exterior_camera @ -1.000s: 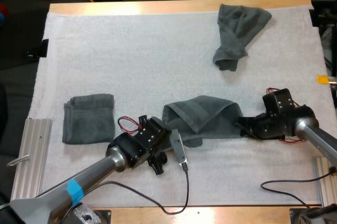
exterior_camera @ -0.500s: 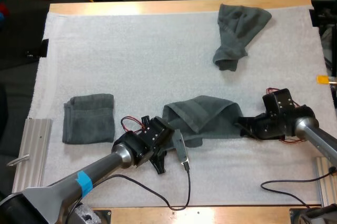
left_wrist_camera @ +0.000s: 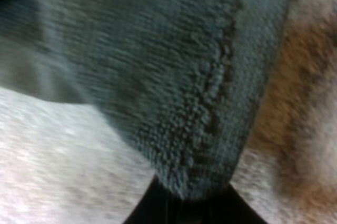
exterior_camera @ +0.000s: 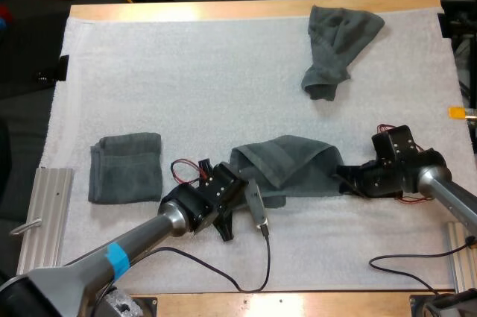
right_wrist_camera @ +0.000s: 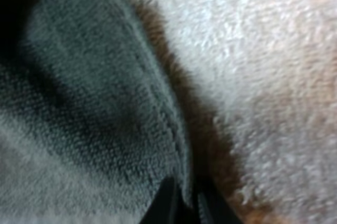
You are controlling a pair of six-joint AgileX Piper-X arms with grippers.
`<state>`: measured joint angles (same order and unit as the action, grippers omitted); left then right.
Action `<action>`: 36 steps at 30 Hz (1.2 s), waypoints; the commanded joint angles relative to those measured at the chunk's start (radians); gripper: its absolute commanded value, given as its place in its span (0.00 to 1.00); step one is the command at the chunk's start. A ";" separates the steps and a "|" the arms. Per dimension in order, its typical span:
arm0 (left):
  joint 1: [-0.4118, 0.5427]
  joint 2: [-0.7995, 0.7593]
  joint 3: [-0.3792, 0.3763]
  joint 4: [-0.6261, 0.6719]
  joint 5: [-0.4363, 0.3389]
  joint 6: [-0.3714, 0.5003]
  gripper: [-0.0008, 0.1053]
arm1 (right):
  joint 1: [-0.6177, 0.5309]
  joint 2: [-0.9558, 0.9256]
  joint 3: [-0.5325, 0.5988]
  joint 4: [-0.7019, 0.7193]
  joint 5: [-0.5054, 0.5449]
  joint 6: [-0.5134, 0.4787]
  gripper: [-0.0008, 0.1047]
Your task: Pick towel from pile, fold and stack
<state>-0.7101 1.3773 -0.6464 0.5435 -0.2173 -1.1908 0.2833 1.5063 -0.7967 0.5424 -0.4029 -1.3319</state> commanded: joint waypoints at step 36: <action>0.001 -0.222 -0.518 0.434 -0.165 0.075 0.01 | 0.001 -0.402 -0.413 0.333 0.056 -0.100 0.02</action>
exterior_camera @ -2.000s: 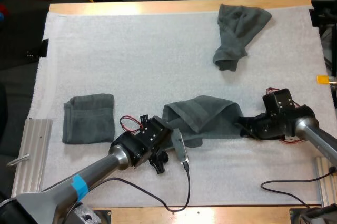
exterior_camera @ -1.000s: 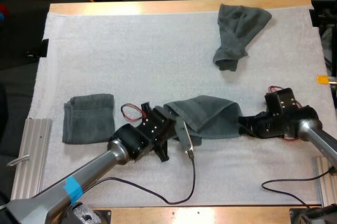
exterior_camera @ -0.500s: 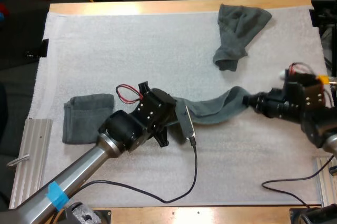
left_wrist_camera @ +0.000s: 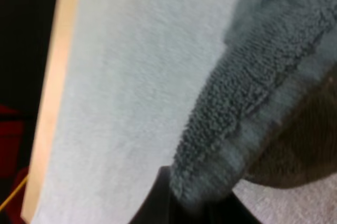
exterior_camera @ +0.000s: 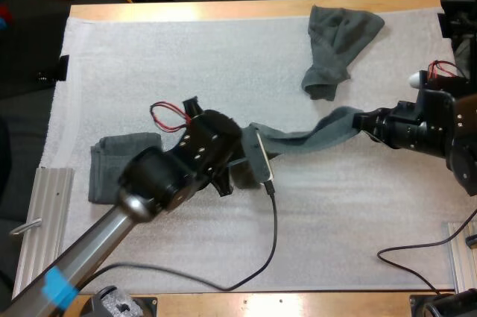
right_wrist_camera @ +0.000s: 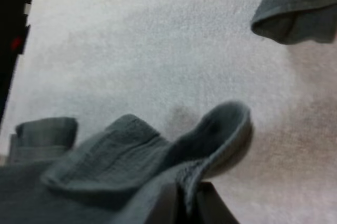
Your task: Pick towel from pile, fold and stack
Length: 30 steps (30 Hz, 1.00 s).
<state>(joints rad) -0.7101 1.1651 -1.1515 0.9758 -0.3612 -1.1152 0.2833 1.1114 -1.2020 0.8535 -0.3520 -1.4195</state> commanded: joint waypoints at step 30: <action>-0.153 -0.297 -0.017 0.241 0.043 -0.145 0.01 | 0.015 -0.152 -0.192 0.405 -0.117 -0.156 0.02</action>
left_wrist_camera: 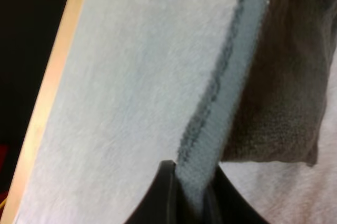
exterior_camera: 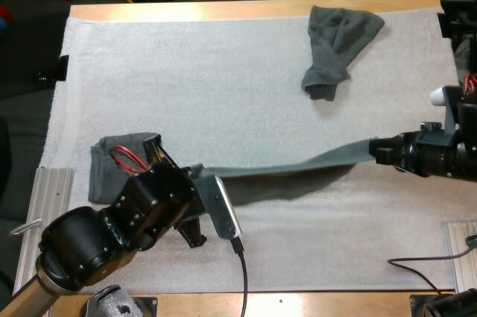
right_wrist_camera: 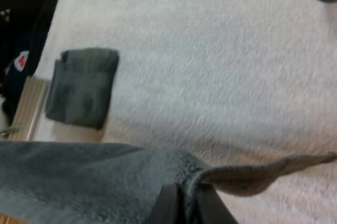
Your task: Pick towel from pile, fold and stack
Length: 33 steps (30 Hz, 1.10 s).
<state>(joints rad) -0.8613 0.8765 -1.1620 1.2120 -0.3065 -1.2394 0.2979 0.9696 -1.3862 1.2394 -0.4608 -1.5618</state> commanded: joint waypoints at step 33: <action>-0.401 -0.033 -0.007 0.286 -0.118 -0.359 0.01 | 0.755 -0.089 0.041 0.255 0.591 0.377 0.02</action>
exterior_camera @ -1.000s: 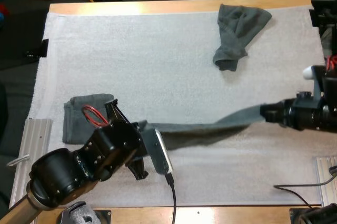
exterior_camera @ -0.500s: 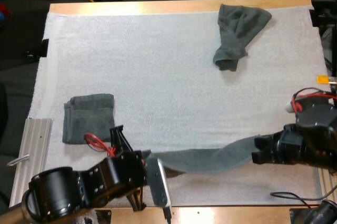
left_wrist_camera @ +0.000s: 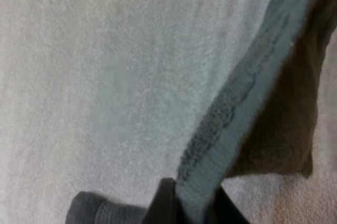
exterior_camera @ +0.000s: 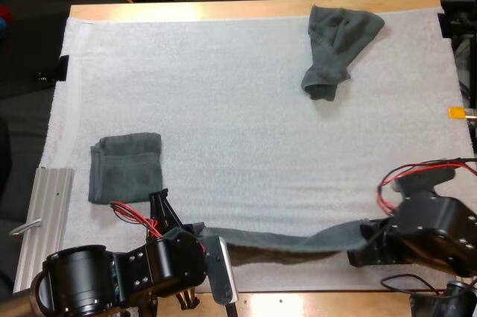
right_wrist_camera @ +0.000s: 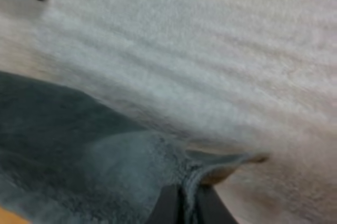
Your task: Pick towel from pile, fold and stack
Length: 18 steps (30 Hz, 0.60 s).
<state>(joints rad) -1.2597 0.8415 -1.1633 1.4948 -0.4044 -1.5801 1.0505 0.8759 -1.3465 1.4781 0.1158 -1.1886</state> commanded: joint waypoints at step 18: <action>0.279 0.106 0.044 -0.112 0.014 0.106 0.01 | 0.000 0.144 0.099 -0.127 0.243 -0.075 0.02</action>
<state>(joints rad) -0.9791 0.9447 -1.1165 1.3940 -0.3893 -1.4803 1.0505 1.0213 -1.2454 1.3462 0.3434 -1.2485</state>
